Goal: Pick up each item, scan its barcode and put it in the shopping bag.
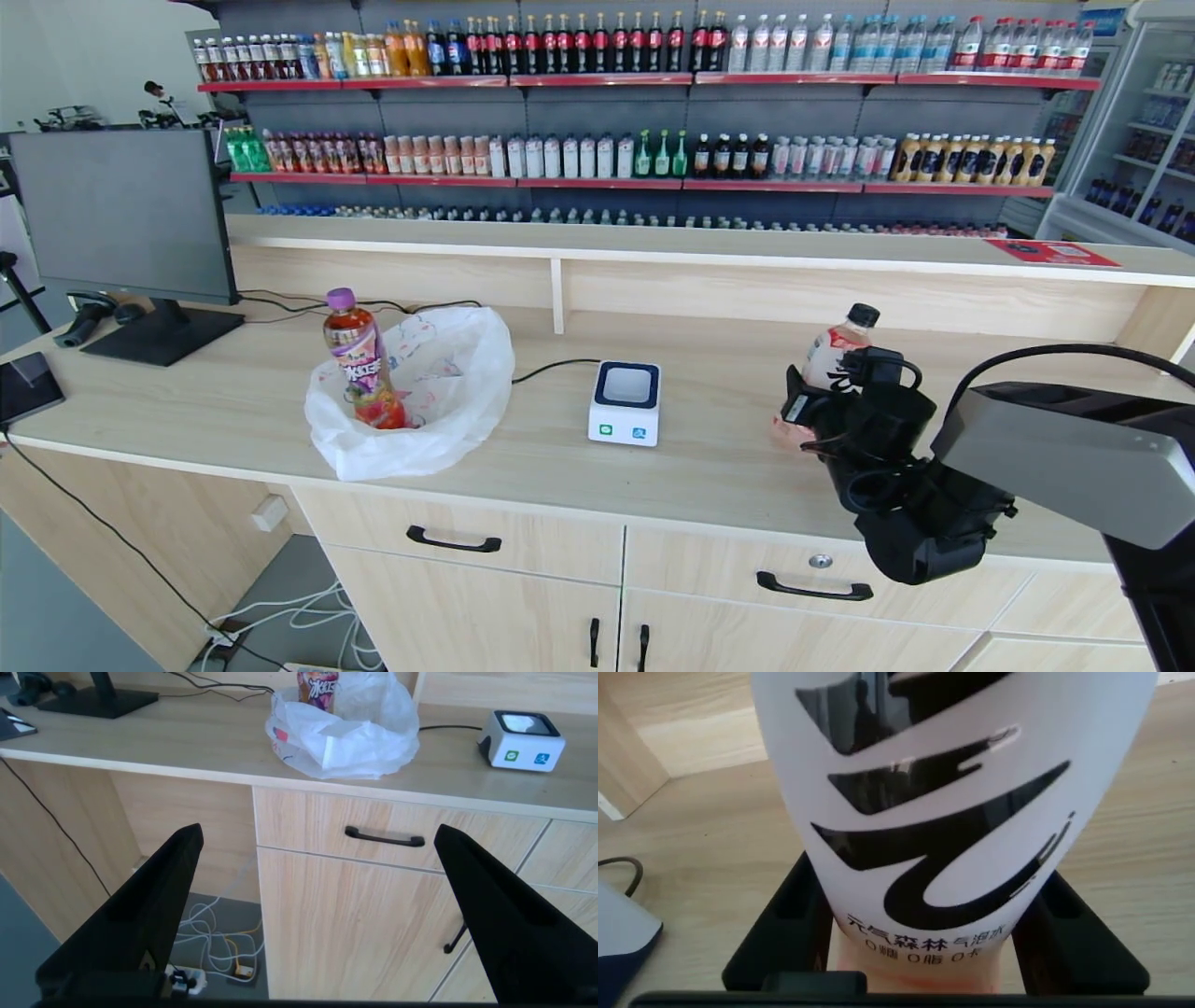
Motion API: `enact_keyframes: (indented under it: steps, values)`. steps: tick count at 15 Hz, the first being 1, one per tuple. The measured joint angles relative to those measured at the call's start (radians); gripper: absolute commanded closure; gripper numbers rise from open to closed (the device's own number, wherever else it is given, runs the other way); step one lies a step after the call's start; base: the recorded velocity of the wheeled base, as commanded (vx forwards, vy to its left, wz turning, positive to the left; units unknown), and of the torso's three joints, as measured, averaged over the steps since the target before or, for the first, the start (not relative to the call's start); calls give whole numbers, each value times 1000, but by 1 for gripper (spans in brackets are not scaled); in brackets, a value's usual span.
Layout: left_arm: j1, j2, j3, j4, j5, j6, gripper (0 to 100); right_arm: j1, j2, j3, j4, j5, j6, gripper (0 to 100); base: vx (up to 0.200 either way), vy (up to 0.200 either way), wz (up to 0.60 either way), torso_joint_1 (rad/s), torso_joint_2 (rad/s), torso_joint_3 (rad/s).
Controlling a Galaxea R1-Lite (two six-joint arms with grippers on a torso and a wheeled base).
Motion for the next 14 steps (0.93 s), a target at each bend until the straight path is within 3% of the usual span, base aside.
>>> enact_keyframes:
  steps: [8,14]
  values:
    - [0,0,0,0,0,0,0,0,-37,9,4,0,-4,100,0,0,0,0,0,0]
    - [0,0,0,0,0,1,0,69,-129,72,1,3,-10,100,0,0,0,0,0,0]
